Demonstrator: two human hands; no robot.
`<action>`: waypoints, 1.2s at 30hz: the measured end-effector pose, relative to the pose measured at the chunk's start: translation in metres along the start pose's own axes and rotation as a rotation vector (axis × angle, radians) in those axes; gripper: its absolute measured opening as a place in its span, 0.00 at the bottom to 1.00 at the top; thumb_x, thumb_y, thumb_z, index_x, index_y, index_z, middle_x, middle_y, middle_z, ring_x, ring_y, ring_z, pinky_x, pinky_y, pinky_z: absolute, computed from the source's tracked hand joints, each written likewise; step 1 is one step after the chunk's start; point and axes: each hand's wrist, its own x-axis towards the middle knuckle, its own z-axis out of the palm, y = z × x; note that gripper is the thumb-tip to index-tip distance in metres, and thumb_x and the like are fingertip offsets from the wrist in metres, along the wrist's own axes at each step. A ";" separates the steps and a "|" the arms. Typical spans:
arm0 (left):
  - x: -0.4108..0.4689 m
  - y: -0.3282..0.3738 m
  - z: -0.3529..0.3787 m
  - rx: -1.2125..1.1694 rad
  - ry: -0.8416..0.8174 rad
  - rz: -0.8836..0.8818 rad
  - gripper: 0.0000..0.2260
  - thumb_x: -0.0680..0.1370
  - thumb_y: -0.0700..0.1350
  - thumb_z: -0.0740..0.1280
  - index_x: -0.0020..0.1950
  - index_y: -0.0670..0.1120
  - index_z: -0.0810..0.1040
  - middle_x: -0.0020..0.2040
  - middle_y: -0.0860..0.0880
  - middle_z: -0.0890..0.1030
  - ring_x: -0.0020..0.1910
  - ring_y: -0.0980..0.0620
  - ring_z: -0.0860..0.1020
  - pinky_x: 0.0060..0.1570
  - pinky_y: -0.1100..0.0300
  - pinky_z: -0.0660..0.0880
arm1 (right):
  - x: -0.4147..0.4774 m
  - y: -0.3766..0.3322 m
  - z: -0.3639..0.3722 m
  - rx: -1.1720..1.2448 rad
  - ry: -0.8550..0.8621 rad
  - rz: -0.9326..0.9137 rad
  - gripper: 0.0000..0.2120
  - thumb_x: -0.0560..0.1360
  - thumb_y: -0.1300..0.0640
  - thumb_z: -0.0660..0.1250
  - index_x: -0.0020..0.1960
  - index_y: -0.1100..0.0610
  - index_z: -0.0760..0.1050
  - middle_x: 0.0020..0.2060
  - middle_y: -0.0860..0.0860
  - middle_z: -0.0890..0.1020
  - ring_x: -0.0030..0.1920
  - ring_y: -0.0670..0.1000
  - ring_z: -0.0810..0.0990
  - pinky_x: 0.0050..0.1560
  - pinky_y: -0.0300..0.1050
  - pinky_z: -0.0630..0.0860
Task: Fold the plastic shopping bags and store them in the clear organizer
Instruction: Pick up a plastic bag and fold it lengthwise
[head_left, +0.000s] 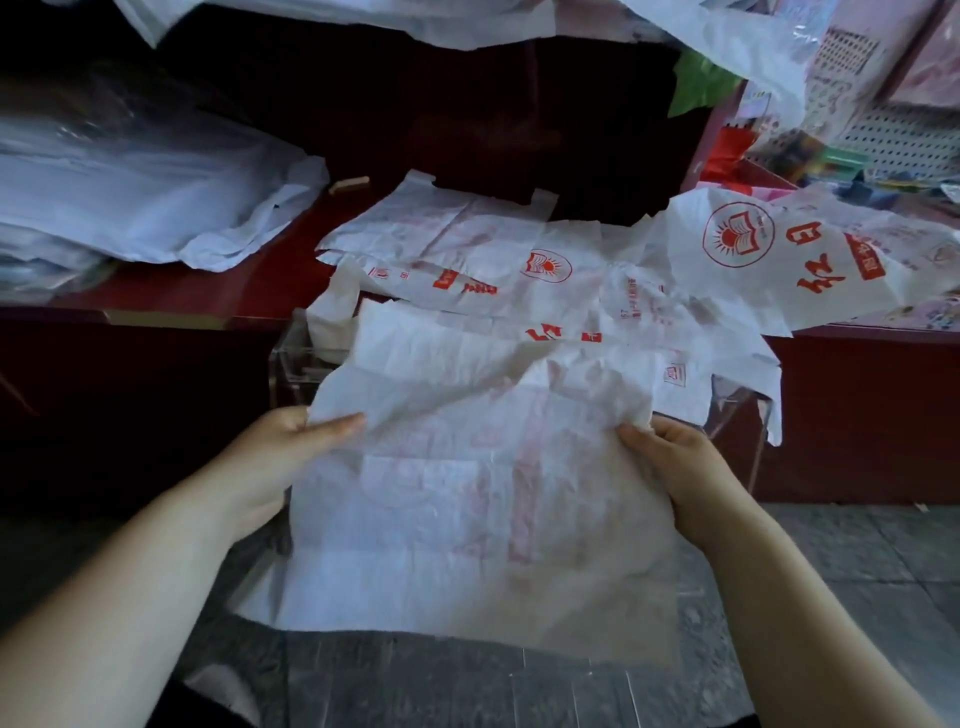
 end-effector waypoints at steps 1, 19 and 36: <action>0.002 -0.002 0.002 0.011 0.009 0.007 0.06 0.73 0.41 0.65 0.40 0.40 0.78 0.30 0.48 0.82 0.27 0.54 0.80 0.28 0.67 0.76 | 0.000 -0.001 0.000 0.042 -0.012 0.026 0.11 0.77 0.63 0.60 0.38 0.62 0.75 0.25 0.51 0.81 0.25 0.48 0.80 0.27 0.39 0.78; -0.007 -0.009 -0.001 0.347 -0.091 -0.069 0.07 0.74 0.33 0.66 0.39 0.43 0.77 0.25 0.53 0.81 0.24 0.60 0.78 0.21 0.69 0.71 | -0.012 -0.001 -0.013 0.010 -0.036 0.063 0.10 0.77 0.62 0.60 0.40 0.62 0.76 0.25 0.52 0.81 0.24 0.48 0.79 0.26 0.38 0.77; -0.002 -0.017 -0.004 0.022 -0.145 -0.050 0.10 0.63 0.43 0.77 0.41 0.42 0.81 0.41 0.46 0.84 0.34 0.55 0.82 0.30 0.66 0.77 | -0.012 0.003 -0.033 0.176 -0.128 0.044 0.08 0.77 0.64 0.58 0.45 0.62 0.76 0.28 0.53 0.81 0.27 0.49 0.80 0.27 0.37 0.77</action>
